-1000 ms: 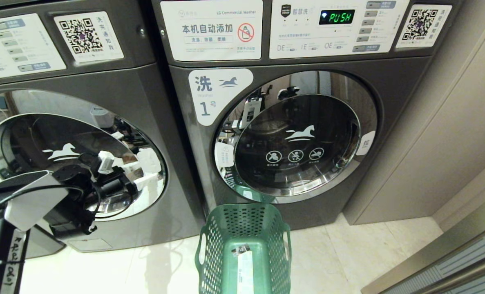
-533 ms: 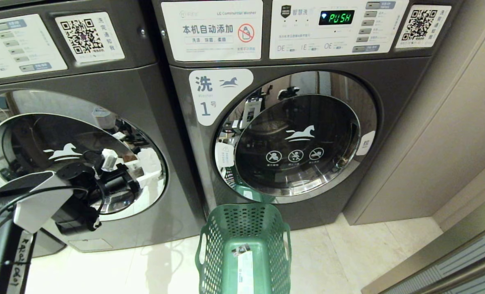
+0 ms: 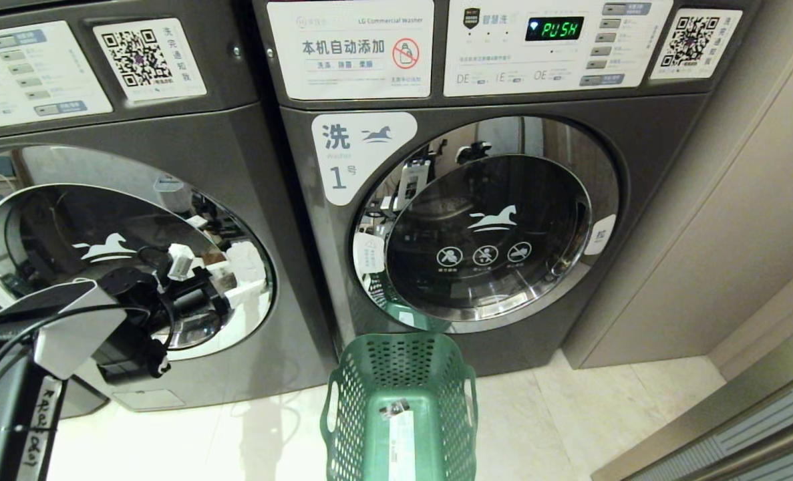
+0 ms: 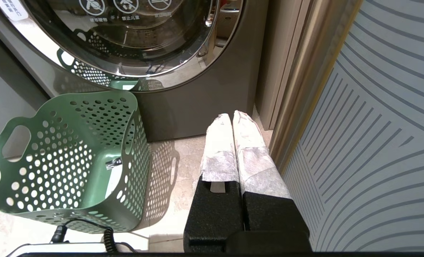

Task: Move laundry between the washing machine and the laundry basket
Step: Open the lid of the washing machine

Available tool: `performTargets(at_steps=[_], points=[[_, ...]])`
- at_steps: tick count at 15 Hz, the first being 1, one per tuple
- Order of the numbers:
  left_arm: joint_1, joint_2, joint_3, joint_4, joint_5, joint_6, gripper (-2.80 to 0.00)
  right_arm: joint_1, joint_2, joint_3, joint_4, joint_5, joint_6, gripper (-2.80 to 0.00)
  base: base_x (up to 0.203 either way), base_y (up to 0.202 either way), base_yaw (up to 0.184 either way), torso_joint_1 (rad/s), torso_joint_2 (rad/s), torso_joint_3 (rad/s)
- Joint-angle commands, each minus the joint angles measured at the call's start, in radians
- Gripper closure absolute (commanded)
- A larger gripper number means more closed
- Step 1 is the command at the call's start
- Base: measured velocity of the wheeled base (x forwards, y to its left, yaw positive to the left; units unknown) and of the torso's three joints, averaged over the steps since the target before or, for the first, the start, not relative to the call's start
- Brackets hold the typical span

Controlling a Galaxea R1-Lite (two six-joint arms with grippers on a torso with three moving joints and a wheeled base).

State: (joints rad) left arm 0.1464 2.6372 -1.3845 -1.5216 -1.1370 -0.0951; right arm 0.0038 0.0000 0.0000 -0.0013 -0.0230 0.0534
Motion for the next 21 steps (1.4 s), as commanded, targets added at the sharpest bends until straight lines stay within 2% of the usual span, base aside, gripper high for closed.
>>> performTargets(at_steps=[1,11,13,18,21], points=[[-0.040,0.004,0.001,-0.008,-0.015,-0.011,-2.80,0.001,0.002,0.000,0.000,0.000,0.000,0.00,0.000,0.000,0.000,0.000,0.00,0.000],[-0.051,-0.010,0.035,-0.008,-0.018,-0.006,-2.80,0.001,0.000,0.000,0.000,0.000,0.000,0.00,0.000,0.000,0.000,0.000,0.00,0.000],[-0.051,-0.025,0.071,-0.008,-0.042,-0.002,-2.80,0.001,0.002,0.000,0.000,0.000,0.000,0.00,0.000,0.000,0.000,0.000,0.00,0.000],[-0.048,-0.075,0.179,-0.008,-0.048,0.042,-2.80,0.001,0.001,0.000,0.000,0.000,0.000,0.00,0.000,0.000,0.000,0.000,0.00,0.000],[-0.039,-0.077,0.188,-0.008,-0.049,0.052,-2.80,0.001,0.001,0.000,0.000,0.000,0.000,0.00,0.000,0.000,0.000,0.000,0.00,0.000]])
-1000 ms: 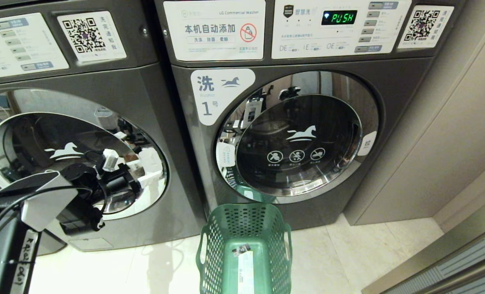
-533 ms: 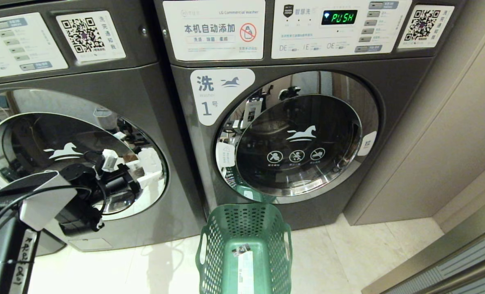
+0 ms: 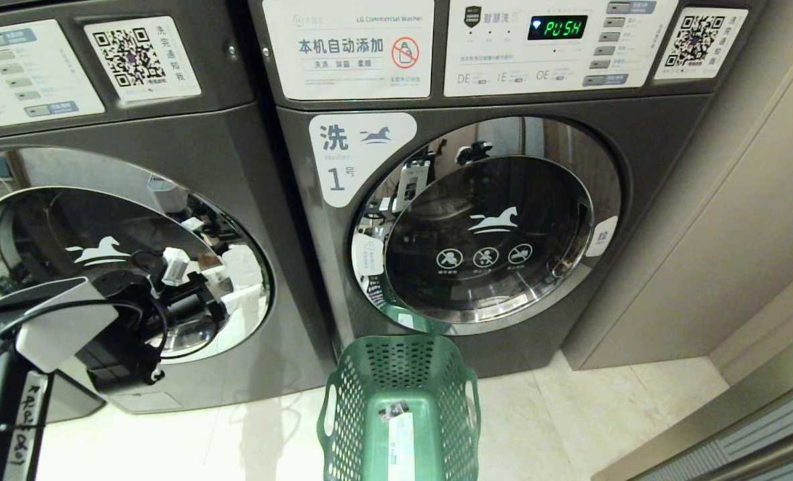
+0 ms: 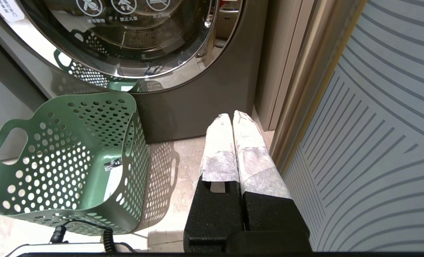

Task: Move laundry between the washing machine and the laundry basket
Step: Open the lid of the washing machine

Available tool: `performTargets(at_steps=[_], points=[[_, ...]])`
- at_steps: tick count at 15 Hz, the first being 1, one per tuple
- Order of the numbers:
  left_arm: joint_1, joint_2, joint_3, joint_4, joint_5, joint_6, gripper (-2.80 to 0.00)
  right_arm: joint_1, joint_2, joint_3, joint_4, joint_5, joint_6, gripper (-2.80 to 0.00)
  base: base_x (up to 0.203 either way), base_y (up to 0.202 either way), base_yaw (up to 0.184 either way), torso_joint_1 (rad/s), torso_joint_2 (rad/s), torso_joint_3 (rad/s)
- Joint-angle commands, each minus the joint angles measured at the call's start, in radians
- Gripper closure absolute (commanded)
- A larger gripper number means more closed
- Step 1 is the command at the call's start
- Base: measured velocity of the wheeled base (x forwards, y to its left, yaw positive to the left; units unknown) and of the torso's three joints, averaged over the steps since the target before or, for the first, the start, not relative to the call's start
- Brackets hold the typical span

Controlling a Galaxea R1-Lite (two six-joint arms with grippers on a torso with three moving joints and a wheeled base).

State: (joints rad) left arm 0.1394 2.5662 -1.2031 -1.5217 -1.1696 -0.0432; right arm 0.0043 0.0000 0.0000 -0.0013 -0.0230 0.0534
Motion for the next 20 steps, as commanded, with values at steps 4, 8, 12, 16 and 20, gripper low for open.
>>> performTargets(at_steps=[4,8,12,16,20], points=[[-0.010,-0.014,0.058,-0.008,-0.024,0.030,-2.80,0.000,0.000,0.000,0.000,0.000,0.000,0.00,0.000,0.000,0.000,0.000,0.00,0.000],[0.034,-0.019,0.084,-0.008,-0.042,0.036,-2.80,0.000,0.000,0.000,0.000,0.000,0.000,0.00,0.000,0.000,0.000,0.000,0.00,0.000],[0.065,-0.020,0.103,-0.008,-0.042,0.037,-2.80,0.000,0.001,0.000,0.000,0.000,0.000,0.00,0.000,0.000,0.000,0.000,0.00,0.000],[0.137,-0.014,0.103,-0.008,-0.042,0.037,-2.80,0.000,0.001,0.000,0.000,0.000,0.000,0.00,0.000,0.000,0.000,0.000,0.00,0.000],[0.219,-0.005,0.099,-0.008,-0.040,0.037,-2.80,0.000,0.000,0.000,0.000,0.000,0.000,0.00,0.000,0.000,0.000,0.001,0.01,0.001]])
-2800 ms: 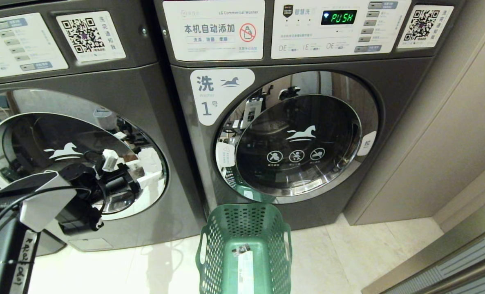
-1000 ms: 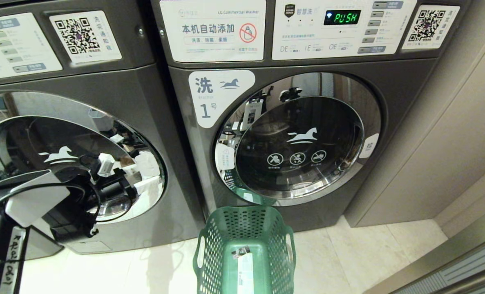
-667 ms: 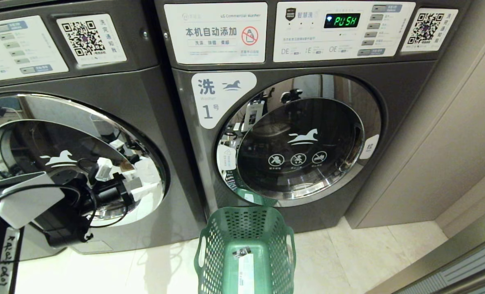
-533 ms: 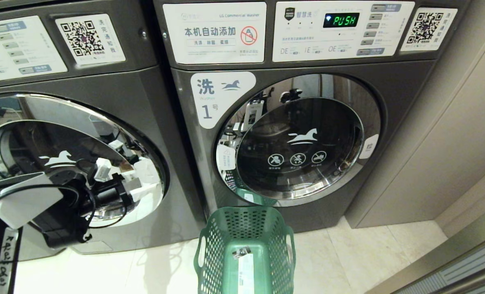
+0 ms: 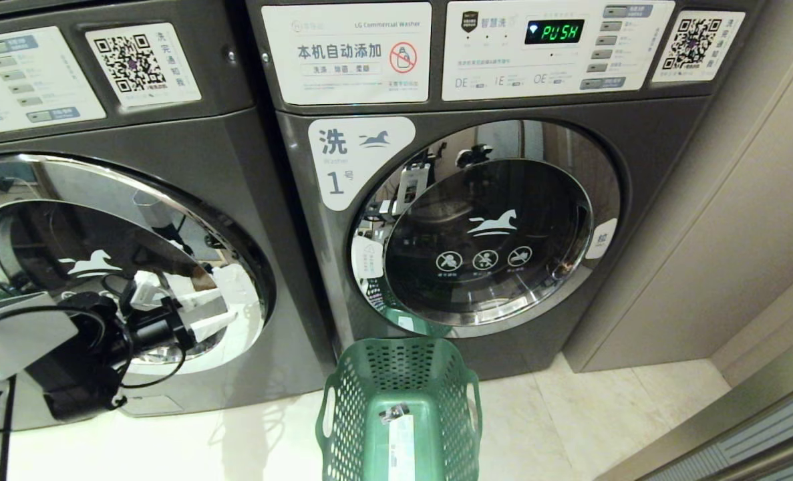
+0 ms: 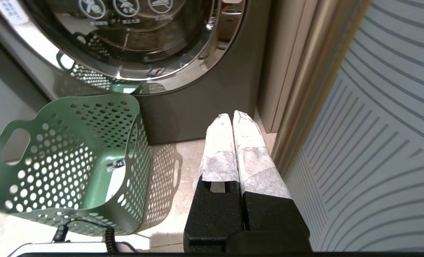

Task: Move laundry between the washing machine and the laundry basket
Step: Open the lid of the washing machine

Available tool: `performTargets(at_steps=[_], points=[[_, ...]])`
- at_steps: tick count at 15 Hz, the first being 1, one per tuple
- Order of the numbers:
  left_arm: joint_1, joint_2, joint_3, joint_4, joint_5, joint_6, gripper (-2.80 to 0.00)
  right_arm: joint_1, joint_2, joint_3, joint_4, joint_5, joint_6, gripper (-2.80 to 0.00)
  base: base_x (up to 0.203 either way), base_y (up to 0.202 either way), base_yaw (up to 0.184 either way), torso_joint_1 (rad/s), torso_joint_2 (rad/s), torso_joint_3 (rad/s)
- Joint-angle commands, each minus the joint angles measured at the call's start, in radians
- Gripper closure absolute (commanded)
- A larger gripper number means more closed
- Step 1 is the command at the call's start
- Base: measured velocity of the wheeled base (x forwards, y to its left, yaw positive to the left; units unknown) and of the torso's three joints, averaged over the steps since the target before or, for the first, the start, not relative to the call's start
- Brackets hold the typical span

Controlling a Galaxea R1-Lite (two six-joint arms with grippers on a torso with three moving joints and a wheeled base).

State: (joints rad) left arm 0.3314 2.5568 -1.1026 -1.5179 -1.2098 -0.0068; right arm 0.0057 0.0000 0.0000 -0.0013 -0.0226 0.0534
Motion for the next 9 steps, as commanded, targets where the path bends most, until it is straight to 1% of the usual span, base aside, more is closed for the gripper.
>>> performTargets(at_steps=[1,4,7,9], points=[[0.042,0.005,-0.003,-0.012,0.001,0.001,-2.80,-0.001,0.001,0.000,0.000,0.000,0.000,0.00,0.000,0.000,0.000,0.000,0.00,0.000],[0.081,0.001,-0.003,-0.012,0.001,-0.001,-2.80,-0.001,0.000,0.000,0.000,0.000,0.000,0.00,0.000,0.000,0.000,0.000,0.00,0.000],[0.117,-0.048,0.015,-0.012,0.001,-0.002,-2.80,-0.001,0.001,0.000,0.000,0.000,0.000,0.00,0.000,0.000,0.000,0.000,0.00,0.000],[0.140,-0.142,0.109,-0.012,0.001,-0.003,-2.80,-0.001,0.001,0.000,0.000,0.000,0.000,0.00,0.000,0.000,0.000,0.000,0.00,0.000]])
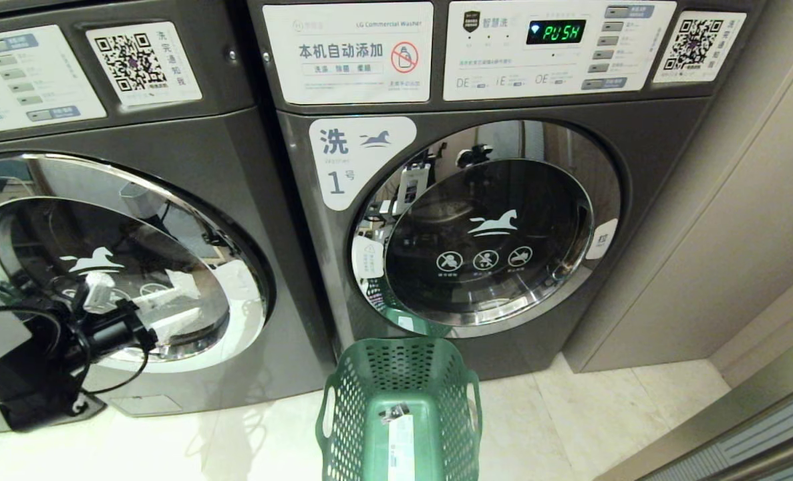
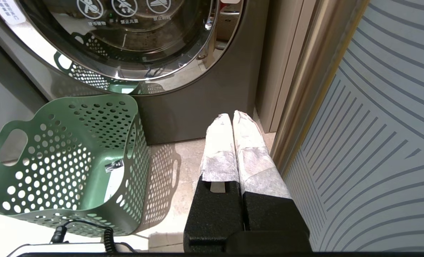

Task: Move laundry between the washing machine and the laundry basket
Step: Open the lid of the washing machine

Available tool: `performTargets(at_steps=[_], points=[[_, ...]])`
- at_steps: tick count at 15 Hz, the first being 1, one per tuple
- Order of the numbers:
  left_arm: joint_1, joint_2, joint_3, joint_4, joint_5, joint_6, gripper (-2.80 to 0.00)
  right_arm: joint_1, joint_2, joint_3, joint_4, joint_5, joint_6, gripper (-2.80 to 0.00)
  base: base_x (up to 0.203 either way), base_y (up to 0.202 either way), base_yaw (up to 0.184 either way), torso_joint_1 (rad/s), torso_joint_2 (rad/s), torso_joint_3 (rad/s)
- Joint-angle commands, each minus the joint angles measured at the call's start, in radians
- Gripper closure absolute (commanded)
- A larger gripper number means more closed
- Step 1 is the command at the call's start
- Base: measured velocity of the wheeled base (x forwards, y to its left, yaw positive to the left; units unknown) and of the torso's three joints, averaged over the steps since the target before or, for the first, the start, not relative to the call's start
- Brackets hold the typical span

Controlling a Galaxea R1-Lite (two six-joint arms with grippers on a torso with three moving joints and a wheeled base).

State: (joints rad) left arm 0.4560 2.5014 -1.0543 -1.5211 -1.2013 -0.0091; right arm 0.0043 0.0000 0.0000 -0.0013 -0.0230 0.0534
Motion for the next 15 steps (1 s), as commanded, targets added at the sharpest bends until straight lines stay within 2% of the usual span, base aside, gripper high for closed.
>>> performTargets(at_steps=[1,3,5,7,9,10,11,12,14,15], points=[[0.027,-0.154,0.133,-0.009,-0.009,-0.001,-2.80,0.000,0.001,0.000,0.000,0.000,0.000,0.00,0.000,0.000,0.000,0.000,0.00,0.000],[0.061,-0.328,0.283,-0.009,-0.010,-0.008,-2.80,0.000,0.001,0.000,0.000,0.000,0.000,0.00,0.000,0.000,0.000,0.000,0.00,0.000],[0.116,-0.550,0.453,-0.009,-0.009,-0.044,-2.80,0.000,0.001,0.000,0.000,0.000,0.000,0.00,0.000,0.000,0.000,0.000,0.00,0.000],[0.199,-0.781,0.580,-0.009,-0.001,-0.119,-2.80,0.000,0.002,0.000,0.000,0.000,0.000,0.00,0.000,0.000,0.000,0.000,0.00,0.000],[0.348,-1.011,0.633,-0.009,0.034,-0.233,-2.80,0.000,0.000,0.000,0.000,0.000,0.000,0.00,0.000,0.000,0.000,0.000,0.00,0.000],[0.431,-1.124,0.626,-0.009,0.060,-0.322,-2.80,0.000,0.002,0.000,0.000,0.000,0.000,0.00,0.000,0.000,0.000,0.000,0.00,0.000],[0.515,-1.230,0.590,-0.009,0.089,-0.452,-2.80,0.000,0.001,0.000,0.000,0.000,0.000,0.00,0.000,0.000,0.000,0.000,0.00,0.000],[0.593,-1.323,0.514,-0.009,0.115,-0.608,-2.80,0.000,0.002,0.000,0.000,0.000,0.000,0.00,0.000,0.000,0.000,0.000,0.00,0.000],[0.671,-1.427,0.322,-0.009,0.150,-0.827,-2.80,0.000,0.001,0.000,0.000,0.000,0.000,0.00,0.000,0.000,0.000,0.000,0.00,0.000],[0.694,-1.456,0.262,-0.007,0.161,-0.902,-2.80,0.000,0.001,0.000,0.000,0.000,0.000,0.00,0.000,0.000,0.000,0.000,0.00,0.000]])
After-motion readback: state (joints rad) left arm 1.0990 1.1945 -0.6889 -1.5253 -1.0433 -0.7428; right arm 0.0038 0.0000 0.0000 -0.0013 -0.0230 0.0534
